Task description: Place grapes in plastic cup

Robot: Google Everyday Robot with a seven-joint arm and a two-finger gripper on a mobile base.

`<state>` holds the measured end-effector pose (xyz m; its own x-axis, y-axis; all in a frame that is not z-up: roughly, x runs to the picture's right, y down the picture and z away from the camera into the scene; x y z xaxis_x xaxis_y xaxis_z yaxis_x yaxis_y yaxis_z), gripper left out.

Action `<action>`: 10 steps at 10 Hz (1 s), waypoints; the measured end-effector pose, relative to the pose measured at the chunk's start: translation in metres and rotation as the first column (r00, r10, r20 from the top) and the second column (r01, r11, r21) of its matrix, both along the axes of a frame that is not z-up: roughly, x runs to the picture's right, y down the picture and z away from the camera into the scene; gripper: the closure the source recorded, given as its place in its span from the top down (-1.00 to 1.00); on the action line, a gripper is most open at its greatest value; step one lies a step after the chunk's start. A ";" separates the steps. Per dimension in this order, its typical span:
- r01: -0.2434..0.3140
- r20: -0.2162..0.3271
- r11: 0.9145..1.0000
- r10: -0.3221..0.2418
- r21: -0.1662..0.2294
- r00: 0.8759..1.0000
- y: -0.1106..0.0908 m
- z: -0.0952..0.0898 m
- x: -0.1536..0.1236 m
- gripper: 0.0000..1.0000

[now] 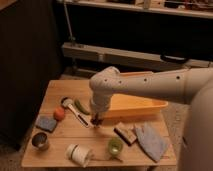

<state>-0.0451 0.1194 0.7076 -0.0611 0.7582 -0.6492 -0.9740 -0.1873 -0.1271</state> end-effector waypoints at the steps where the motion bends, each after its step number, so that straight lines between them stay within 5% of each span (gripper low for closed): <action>1: -0.019 0.022 1.000 0.018 0.020 1.000 -0.018 -0.027 0.009 -1.00; 2: -0.024 0.030 0.999 0.023 0.026 0.999 -0.023 -0.035 0.012 -1.00; 5: -0.041 0.093 0.998 0.037 0.038 0.995 -0.056 -0.112 0.038 -1.00; 7: -0.038 0.118 0.999 0.040 -0.024 0.992 -0.060 -0.143 0.045 -1.00; 10: -0.037 0.152 0.989 0.059 -0.143 0.987 -0.036 -0.159 0.063 -1.00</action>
<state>0.0180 0.0832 0.5483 0.0151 0.6583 -0.7526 -0.9338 -0.2597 -0.2459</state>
